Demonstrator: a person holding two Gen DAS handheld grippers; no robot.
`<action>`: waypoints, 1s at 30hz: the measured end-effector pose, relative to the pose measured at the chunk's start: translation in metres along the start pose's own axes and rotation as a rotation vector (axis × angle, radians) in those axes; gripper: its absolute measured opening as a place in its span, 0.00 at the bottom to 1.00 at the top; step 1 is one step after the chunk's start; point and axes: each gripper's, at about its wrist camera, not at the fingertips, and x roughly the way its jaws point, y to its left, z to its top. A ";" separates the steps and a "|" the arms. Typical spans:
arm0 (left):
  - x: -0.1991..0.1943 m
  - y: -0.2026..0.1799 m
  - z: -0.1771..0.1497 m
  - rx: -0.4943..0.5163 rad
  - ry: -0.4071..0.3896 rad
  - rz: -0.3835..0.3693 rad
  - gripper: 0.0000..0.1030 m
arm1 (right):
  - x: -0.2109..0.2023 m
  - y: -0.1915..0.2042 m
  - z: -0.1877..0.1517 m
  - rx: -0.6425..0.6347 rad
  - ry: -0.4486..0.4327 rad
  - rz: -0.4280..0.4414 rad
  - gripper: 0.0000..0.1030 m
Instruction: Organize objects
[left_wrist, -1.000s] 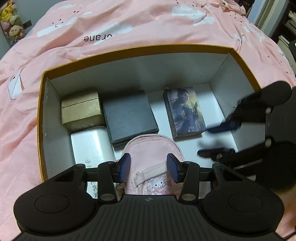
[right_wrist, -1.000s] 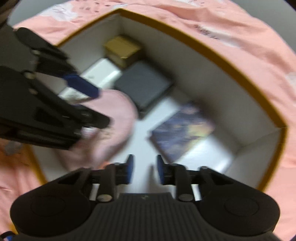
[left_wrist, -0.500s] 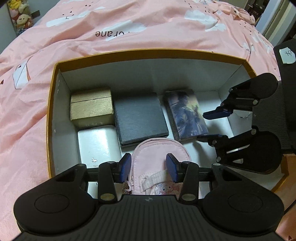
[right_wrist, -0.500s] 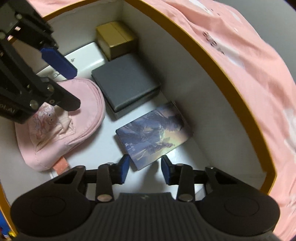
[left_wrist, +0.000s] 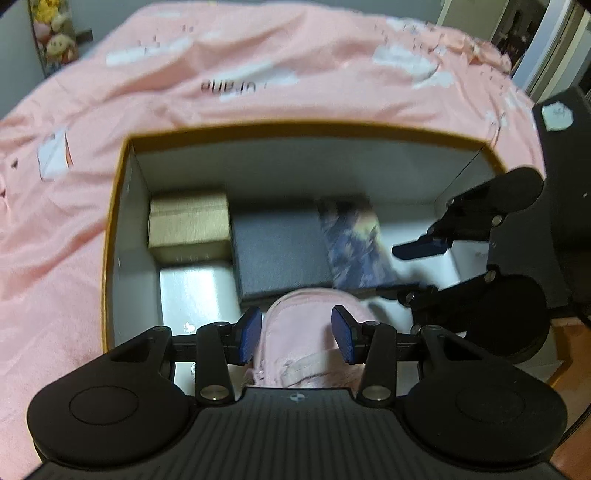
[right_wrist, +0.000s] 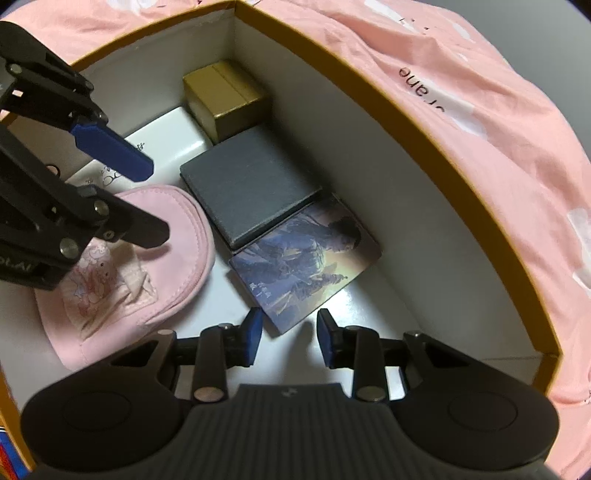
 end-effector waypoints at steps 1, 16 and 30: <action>-0.005 -0.001 0.000 -0.005 -0.021 -0.007 0.50 | -0.005 0.000 -0.001 0.011 -0.009 -0.004 0.34; -0.100 -0.050 -0.048 0.060 -0.257 -0.091 0.51 | -0.127 0.052 -0.079 0.372 -0.309 -0.036 0.45; -0.103 -0.042 -0.116 -0.013 -0.086 -0.236 0.51 | -0.155 0.112 -0.154 0.596 -0.307 -0.122 0.55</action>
